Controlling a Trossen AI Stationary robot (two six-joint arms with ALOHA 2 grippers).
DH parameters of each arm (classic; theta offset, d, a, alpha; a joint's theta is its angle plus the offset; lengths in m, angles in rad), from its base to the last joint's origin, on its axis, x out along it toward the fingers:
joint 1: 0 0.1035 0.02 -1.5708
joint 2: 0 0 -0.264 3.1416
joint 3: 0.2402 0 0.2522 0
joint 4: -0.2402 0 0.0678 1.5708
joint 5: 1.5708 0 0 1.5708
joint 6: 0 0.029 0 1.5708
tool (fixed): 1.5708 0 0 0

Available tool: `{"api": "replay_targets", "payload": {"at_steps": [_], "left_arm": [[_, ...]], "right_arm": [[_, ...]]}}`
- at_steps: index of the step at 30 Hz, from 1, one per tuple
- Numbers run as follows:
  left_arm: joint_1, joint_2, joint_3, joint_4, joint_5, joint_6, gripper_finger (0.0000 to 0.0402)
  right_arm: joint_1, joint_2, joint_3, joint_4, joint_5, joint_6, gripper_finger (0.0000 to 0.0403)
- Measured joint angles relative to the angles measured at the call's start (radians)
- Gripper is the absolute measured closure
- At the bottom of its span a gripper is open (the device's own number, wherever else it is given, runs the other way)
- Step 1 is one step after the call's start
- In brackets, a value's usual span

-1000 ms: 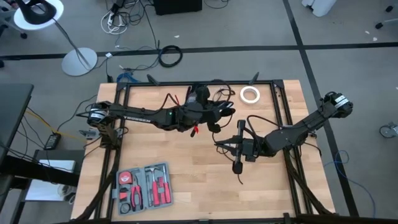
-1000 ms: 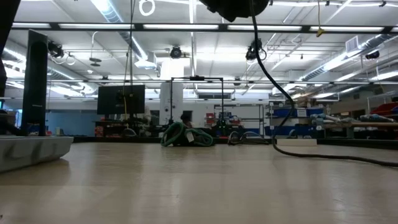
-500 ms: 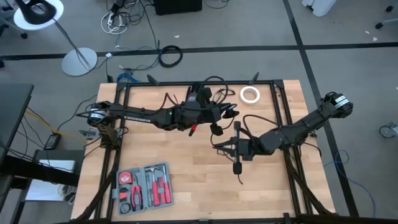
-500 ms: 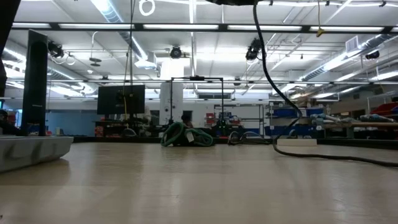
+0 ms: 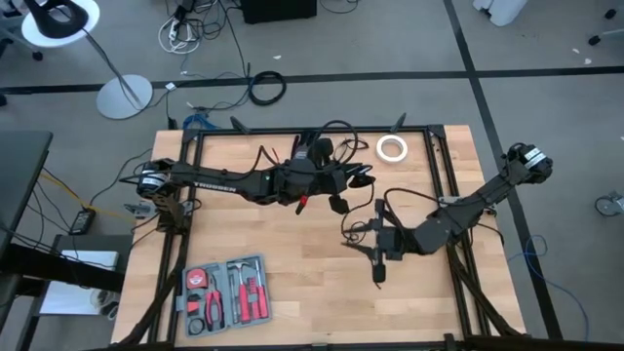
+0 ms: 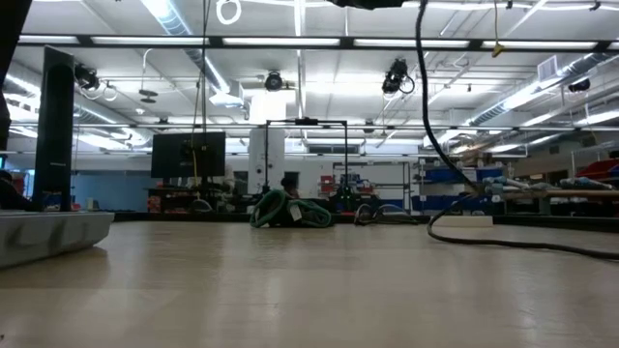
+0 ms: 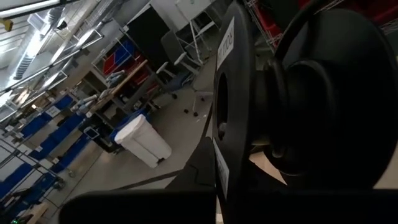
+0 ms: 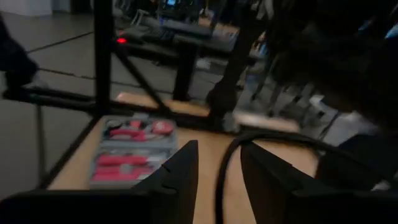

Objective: Coil cords
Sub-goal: Coil the black wire into a spool

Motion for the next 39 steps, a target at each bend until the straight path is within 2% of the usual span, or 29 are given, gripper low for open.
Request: {"api": "replay_targets", "payload": {"at_steps": [6,11,14,19,25,32,37,39], "left_arm": [[0.019,0.0,0.0,0.011,-0.018,0.021,0.0402],[0.04,0.0,0.0,0.025,-0.019,0.024,0.0402],[0.04,0.0,0.0,0.059,-0.024,0.061,0.0402],[0.04,0.0,0.0,0.142,-0.034,0.123,0.0402],[0.034,0.0,0.0,0.273,-0.042,0.191,0.0402],[0.0,-0.001,0.0,0.496,-0.038,0.254,0.0402],[-0.02,-0.003,0.0,0.558,-0.044,0.254,0.0402],[-0.027,-0.003,0.0,0.556,-0.044,0.258,0.0402]], "right_arm": [[0.053,0.003,0.0,-0.192,-0.004,0.244,0.0285],[0.121,0.004,0.0,-0.288,0.022,0.375,0.0286],[0.153,0.004,0.0,-0.373,-0.003,0.5,0.0286],[0.201,0.042,0.0,-0.48,-0.048,0.67,0.0286],[0.207,0.091,0.0,-0.579,-0.138,0.806,0.0286],[0.214,0.09,0.0,-0.645,-0.13,0.868,0.0287],[0.214,0.087,0.0,-0.852,-0.119,1.069,0.0291],[0.214,0.087,0.0,-0.909,-0.153,1.133,0.0293]]}}
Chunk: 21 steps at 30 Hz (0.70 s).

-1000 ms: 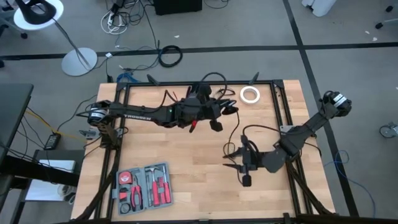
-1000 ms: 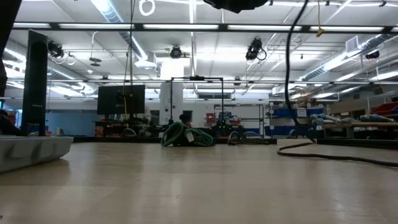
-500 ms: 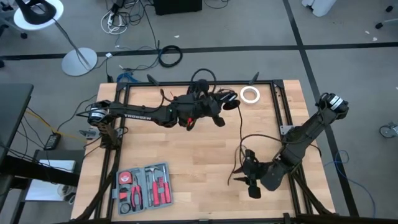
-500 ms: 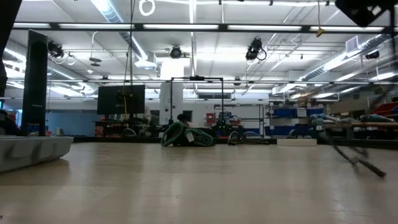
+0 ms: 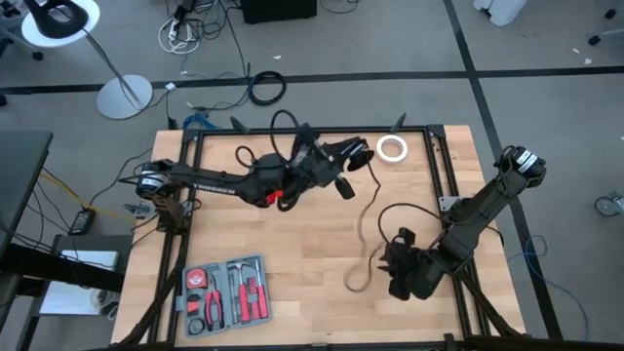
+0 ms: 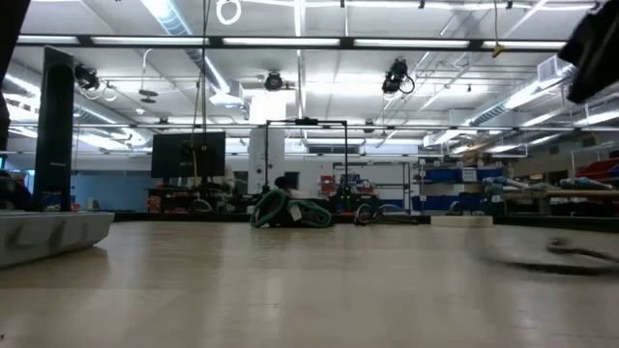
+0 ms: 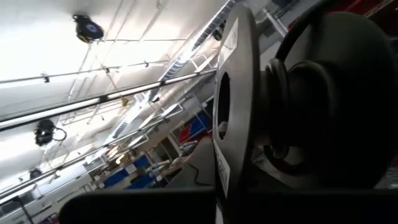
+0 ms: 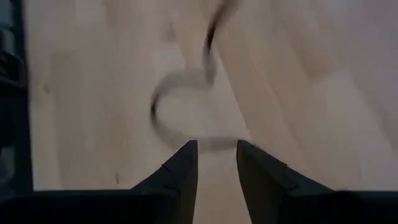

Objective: Coil cords
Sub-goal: Coil the black wire into a spool

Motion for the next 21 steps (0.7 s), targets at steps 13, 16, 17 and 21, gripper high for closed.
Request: {"api": "replay_targets", "payload": {"at_steps": [13,16,17,21], "left_arm": [[-0.031,0.0,0.0,0.051,0.008,0.05,0.0402],[-0.031,0.0,-0.01,0.055,0.008,0.046,0.0402],[-0.032,0.0,-0.013,0.05,0.005,0.045,0.0402],[-0.033,0.001,-0.029,0.051,0.005,0.044,0.0402]], "right_arm": [[0.005,-0.032,0.0,-0.428,0.237,0.332,0.0294],[0.023,-0.078,0.0,-0.431,0.491,0.291,0.0294],[0.032,-0.094,0.0,-0.42,0.571,0.261,0.0294],[0.064,-0.175,0.0,-0.332,0.809,0.112,0.0296]]}}
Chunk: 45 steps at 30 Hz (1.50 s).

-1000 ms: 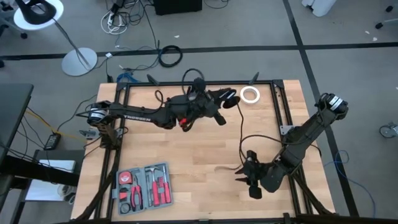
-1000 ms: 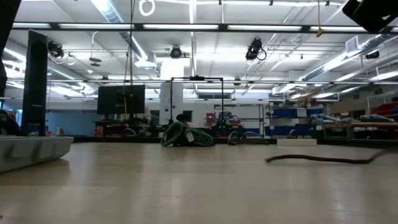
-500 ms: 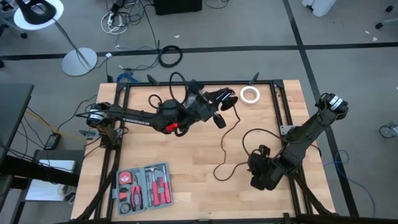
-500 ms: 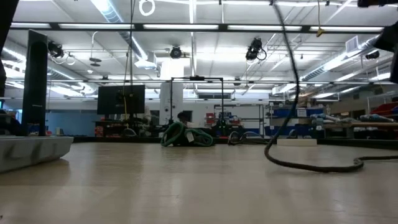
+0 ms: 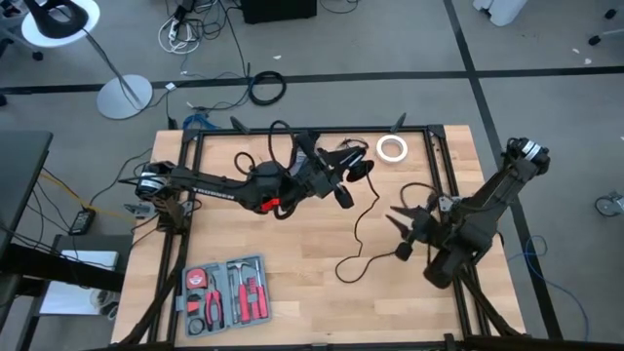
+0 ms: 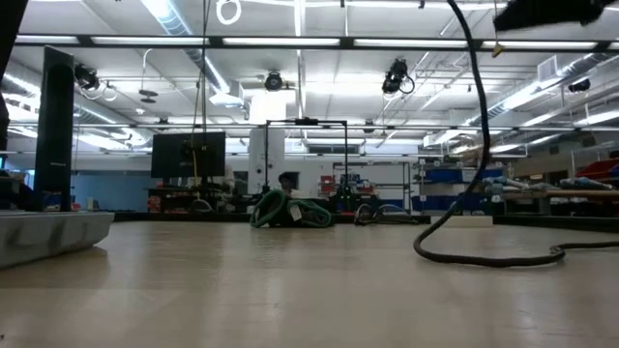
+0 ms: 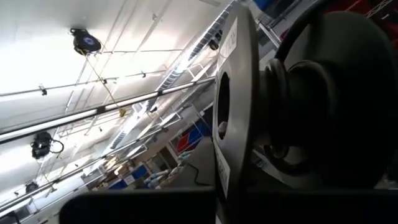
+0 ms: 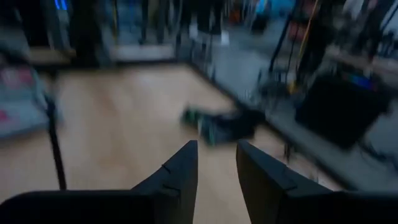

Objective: Coil cords
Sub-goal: Coil the black wire into a spool

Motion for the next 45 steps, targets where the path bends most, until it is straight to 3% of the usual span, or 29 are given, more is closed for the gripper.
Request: {"api": "replay_targets", "payload": {"at_steps": [4,8,12,16,21,26,45], "left_arm": [[0.001,0.0,-0.018,0.0,0.0,0.0,0.0402],[0.0,0.0,-0.03,0.008,0.014,-0.002,0.0402],[0.0,0.0,-0.031,0.009,0.023,-0.004,0.0402],[0.0,0.0,-0.031,0.02,0.027,-0.008,0.0402],[-0.003,0.0,-0.031,0.021,0.045,-0.007,0.0402],[-0.006,0.0,-0.031,0.021,0.046,-0.003,0.0402],[-0.01,0.001,-0.031,0.02,0.044,0.001,0.0402]], "right_arm": [[0.02,-0.088,0.0,0.201,0.102,-0.249,0.0302],[0.027,-0.138,0.0,0.561,0.118,-0.705,0.0307],[0.019,-0.145,0.0,0.945,0.057,-1.188,0.0309],[-0.012,-0.155,0.0,1.134,-0.023,-1.403,0.031],[-0.061,-0.157,0.0,1.193,-0.064,-1.495,0.0312],[-0.112,-0.161,0.0,1.219,-0.178,-1.492,0.0314],[-0.153,-0.16,0.0,1.249,-0.277,-1.477,0.0323]]}}
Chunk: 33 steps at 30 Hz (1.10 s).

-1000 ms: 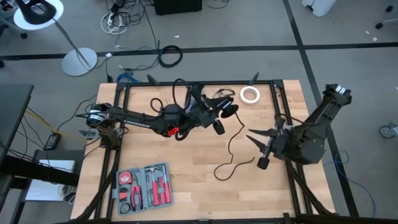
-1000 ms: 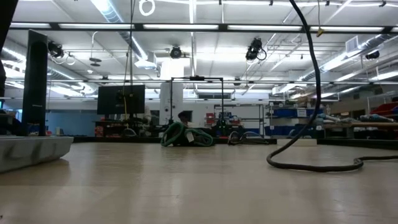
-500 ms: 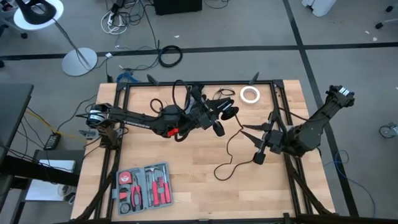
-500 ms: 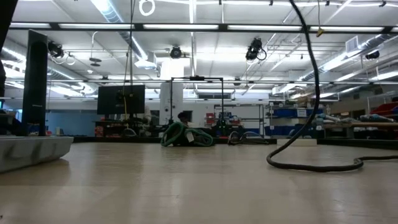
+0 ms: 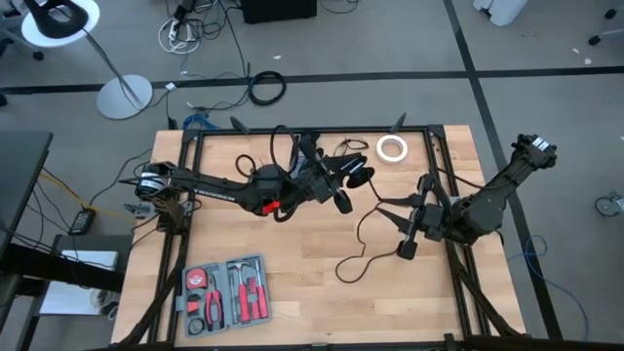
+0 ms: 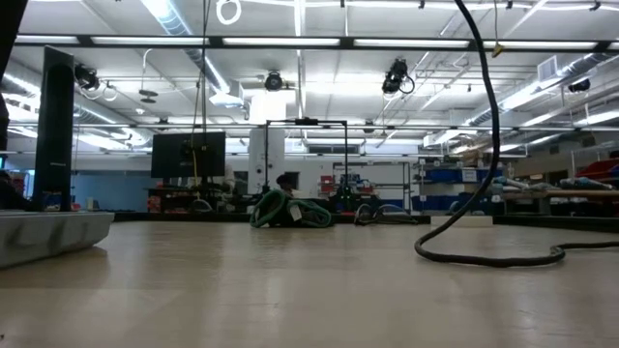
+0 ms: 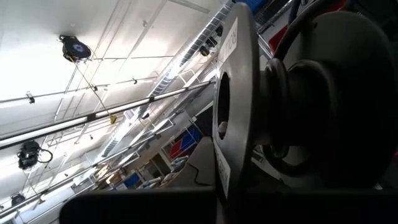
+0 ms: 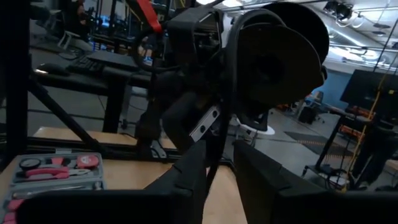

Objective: Coil cords
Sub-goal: Coil the black wire into a spool

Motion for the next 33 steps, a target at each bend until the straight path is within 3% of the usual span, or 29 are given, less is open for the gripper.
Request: {"api": "replay_targets", "payload": {"at_steps": [8,18,33], "left_arm": [[-0.001,0.0,0.0,0.0,-0.007,0.002,0.0402],[-0.001,0.0,0.0,-0.007,-0.018,0.005,0.0402],[0.001,0.0,0.0,-0.079,-0.017,0.005,0.0402]], "right_arm": [[-0.06,0.009,0.0,0.008,-0.07,0.003,0.0356],[-0.064,0.009,0.0,0.034,-0.08,-0.05,0.0394],[-0.246,0.009,0.0,0.004,-0.426,-0.007,0.0399]]}}
